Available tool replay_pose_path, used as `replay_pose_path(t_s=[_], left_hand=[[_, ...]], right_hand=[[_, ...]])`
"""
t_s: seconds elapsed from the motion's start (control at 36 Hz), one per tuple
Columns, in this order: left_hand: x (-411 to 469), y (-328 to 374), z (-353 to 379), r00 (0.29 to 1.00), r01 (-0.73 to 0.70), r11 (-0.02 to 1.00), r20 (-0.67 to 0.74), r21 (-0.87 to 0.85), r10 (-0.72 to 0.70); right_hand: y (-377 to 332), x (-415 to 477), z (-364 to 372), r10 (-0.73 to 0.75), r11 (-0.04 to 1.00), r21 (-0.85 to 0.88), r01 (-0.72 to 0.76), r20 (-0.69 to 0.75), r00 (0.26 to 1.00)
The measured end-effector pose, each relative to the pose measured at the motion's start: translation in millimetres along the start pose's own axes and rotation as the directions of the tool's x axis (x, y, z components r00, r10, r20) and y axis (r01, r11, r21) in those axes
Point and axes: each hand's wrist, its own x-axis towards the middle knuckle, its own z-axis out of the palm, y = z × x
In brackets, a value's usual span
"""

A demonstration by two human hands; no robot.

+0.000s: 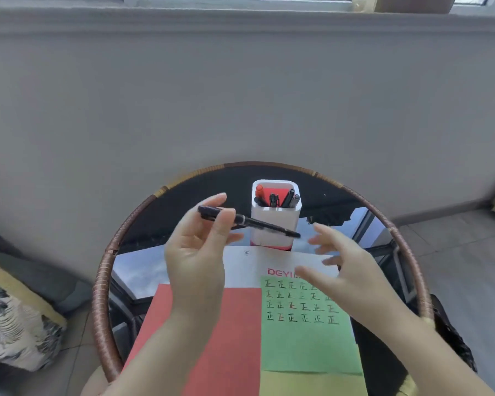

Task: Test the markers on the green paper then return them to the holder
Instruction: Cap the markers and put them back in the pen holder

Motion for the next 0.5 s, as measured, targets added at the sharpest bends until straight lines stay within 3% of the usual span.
replay_pose_path(t_s=[0.08,0.17,0.25,0.33,0.5], left_hand=[[18,11,1,0.935,-0.35,0.932,-0.03,0.097,0.354],[34,14,10,0.886,-0.455,0.87,0.002,0.188,0.463],[50,7,24,0.896,-0.444,0.854,0.109,0.273,0.431],[67,-8,34,0.886,-0.462,0.775,0.269,0.433,0.378],[85,-42,38,0.886,-0.434,0.591,0.441,0.68,0.143]], right_hand=[[3,28,-5,0.039,0.999,0.003,-0.039,-0.064,0.997],[-1,56,-4,0.05,0.999,0.007,-0.05,-0.039,0.998],[-5,77,2,0.061,0.998,0.015,-0.062,0.033,0.998],[-6,85,7,0.061,0.998,-0.012,-0.06,0.08,0.995],[-9,80,9,-0.024,0.999,-0.03,0.023,-0.027,0.999]])
